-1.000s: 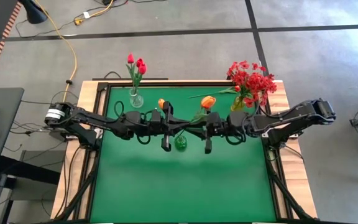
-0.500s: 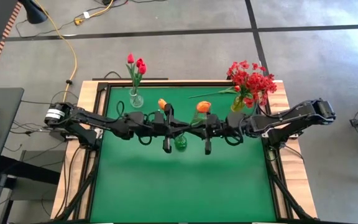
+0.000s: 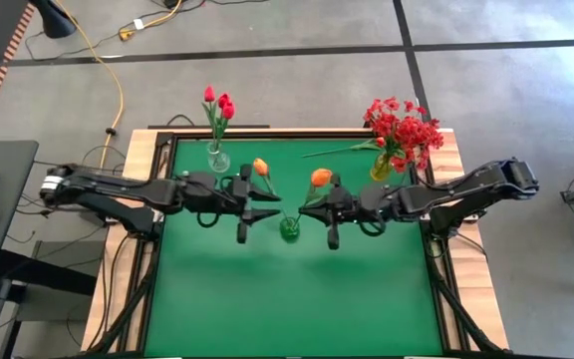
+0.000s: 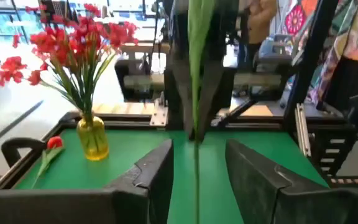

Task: Sort flowers into vase by color
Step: Put the left orange tulip into the green vase

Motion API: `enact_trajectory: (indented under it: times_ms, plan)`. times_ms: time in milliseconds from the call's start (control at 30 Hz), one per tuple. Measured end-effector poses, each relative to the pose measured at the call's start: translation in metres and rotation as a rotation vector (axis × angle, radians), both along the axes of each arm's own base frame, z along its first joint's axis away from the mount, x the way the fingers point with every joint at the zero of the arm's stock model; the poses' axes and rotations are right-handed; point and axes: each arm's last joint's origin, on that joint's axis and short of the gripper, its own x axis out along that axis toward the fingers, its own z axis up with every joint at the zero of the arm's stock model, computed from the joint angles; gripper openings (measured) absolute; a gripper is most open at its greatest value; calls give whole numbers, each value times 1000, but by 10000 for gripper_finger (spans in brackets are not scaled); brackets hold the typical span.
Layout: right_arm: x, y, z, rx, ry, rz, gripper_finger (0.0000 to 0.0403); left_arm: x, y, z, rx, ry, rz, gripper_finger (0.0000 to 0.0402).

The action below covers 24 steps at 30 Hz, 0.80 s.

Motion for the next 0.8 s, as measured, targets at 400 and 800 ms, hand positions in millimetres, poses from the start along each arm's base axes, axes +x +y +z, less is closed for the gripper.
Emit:
enact_trajectory:
  times_ms: [400, 800]
  plan:
    - [32, -11, -34, -8, 31, -96, 18, -15, -2, 2, -64, 69, 0, 135]
    - [5, -20, -65, 54, -90, -123, 18, -19, -22, -7, -65, 168, -59, 134]
